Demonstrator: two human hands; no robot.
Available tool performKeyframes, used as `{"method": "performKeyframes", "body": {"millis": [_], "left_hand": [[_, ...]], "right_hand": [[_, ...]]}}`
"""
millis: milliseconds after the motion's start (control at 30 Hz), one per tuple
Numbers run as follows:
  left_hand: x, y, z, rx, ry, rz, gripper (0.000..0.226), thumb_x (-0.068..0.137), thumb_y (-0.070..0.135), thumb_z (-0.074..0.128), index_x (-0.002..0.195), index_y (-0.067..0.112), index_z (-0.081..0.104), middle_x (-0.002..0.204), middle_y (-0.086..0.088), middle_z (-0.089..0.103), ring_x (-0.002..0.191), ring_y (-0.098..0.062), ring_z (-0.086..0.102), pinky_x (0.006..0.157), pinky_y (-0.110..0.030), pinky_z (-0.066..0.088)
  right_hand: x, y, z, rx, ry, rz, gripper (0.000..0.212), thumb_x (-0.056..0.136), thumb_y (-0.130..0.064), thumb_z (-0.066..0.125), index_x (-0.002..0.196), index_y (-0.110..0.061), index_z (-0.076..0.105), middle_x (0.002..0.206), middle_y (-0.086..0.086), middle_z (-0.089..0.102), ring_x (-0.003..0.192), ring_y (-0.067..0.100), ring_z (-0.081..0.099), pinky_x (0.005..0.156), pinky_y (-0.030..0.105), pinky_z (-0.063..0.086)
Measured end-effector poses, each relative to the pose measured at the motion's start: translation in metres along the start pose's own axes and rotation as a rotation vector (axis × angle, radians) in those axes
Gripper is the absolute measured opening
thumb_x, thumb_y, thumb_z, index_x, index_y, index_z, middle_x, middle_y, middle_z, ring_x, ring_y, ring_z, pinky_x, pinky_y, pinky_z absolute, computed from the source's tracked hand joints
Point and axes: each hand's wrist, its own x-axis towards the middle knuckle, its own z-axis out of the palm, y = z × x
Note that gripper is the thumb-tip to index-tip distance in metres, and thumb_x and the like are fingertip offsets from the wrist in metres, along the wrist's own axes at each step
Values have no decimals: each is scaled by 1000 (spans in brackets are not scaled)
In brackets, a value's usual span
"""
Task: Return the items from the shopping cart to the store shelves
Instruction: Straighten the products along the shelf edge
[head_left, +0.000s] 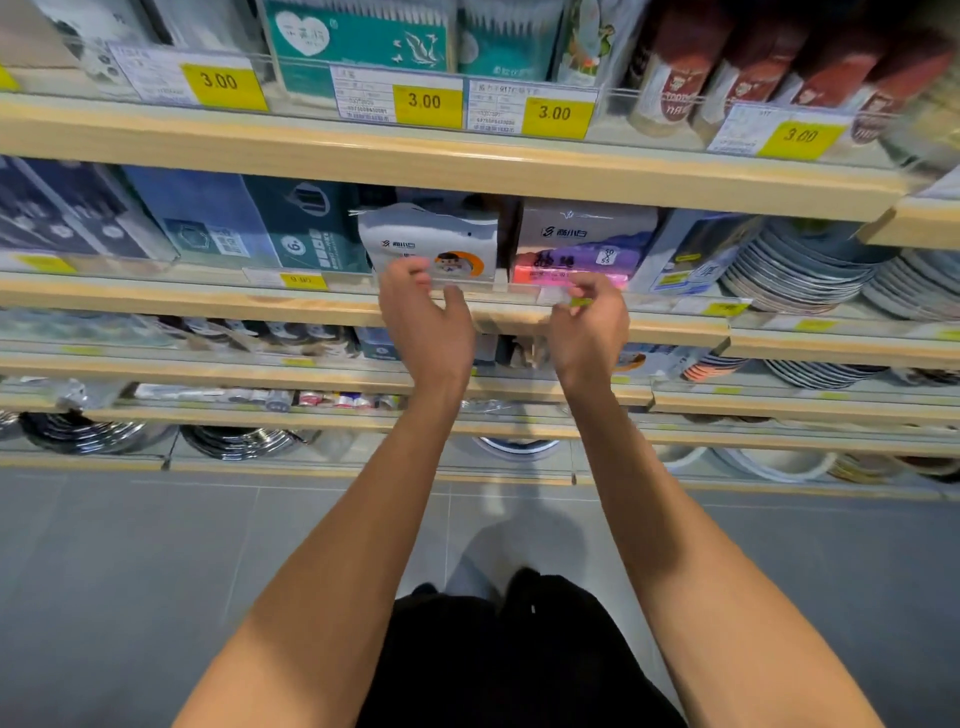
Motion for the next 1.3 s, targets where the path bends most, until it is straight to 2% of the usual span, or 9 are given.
{"method": "performKeyframes", "body": {"millis": [133, 233, 400, 567, 700, 833, 1067, 1200, 1300], "left_hand": [[-22, 8, 35, 37, -307, 104, 31, 93, 13, 57, 123, 13, 62, 121, -2, 63, 111, -15, 59, 98, -36, 49], [-27, 17, 64, 48, -337, 34, 50, 91, 14, 58, 140, 12, 50, 135, -2, 59, 123, -17, 56, 106, -36, 46], [-33, 32, 81, 76, -212, -88, 51, 95, 23, 55, 144, 11, 47, 133, -6, 61, 121, -22, 57, 103, -35, 46], [-34, 34, 67, 107, 112, -6, 27, 96, 33, 53, 86, 16, 72, 75, 2, 69, 68, -12, 60, 68, -32, 49], [-25, 21, 50, 29, 291, 48, 13, 93, 21, 58, 100, 10, 56, 96, 0, 54, 90, -19, 54, 83, -29, 43], [4, 11, 45, 201, 13, 99, 41, 93, 22, 61, 131, 10, 49, 127, -12, 45, 117, -22, 47, 101, -30, 38], [34, 1, 34, 368, -331, -3, 37, 97, 18, 57, 132, 13, 50, 136, -13, 35, 130, -31, 37, 115, -36, 27], [43, 0, 27, 313, -388, -39, 32, 97, 16, 55, 129, 16, 54, 120, -2, 32, 123, -32, 42, 114, -45, 34], [41, -3, 24, 303, -336, 26, 36, 96, 12, 56, 132, 14, 52, 116, -3, 35, 116, -29, 49, 111, -39, 39]], "right_hand": [[26, 17, -29, -18, 30, 94, 49, 88, -3, 55, 136, -14, 55, 131, 4, 61, 119, 20, 59, 105, 31, 46], [47, 22, -43, -81, -5, 56, 45, 92, -6, 56, 136, -13, 57, 124, 3, 67, 112, 20, 64, 96, 28, 48], [57, 32, -52, -114, -44, -63, 42, 90, -13, 54, 131, -10, 62, 110, 6, 71, 93, 17, 61, 76, 22, 43], [63, 46, -49, -27, -99, -102, 46, 88, -16, 57, 134, -11, 59, 107, 8, 70, 102, 28, 64, 83, 33, 50], [60, 47, -47, 4, -109, -188, 47, 81, -23, 53, 126, -13, 63, 100, 7, 72, 93, 25, 66, 72, 27, 45], [57, 46, -43, 9, -139, -163, 45, 80, -23, 56, 125, -14, 60, 106, 6, 69, 97, 26, 64, 79, 37, 54], [58, 45, -42, 0, -180, -145, 39, 85, -15, 64, 124, -13, 58, 111, 4, 67, 99, 24, 64, 84, 36, 53], [56, 46, -46, 11, -201, -141, 40, 84, -16, 62, 124, -12, 58, 113, 5, 68, 97, 28, 66, 89, 44, 54], [51, 48, -52, 31, -178, -136, 47, 78, -22, 54, 124, -11, 59, 111, 5, 67, 98, 21, 61, 87, 35, 50]]}}
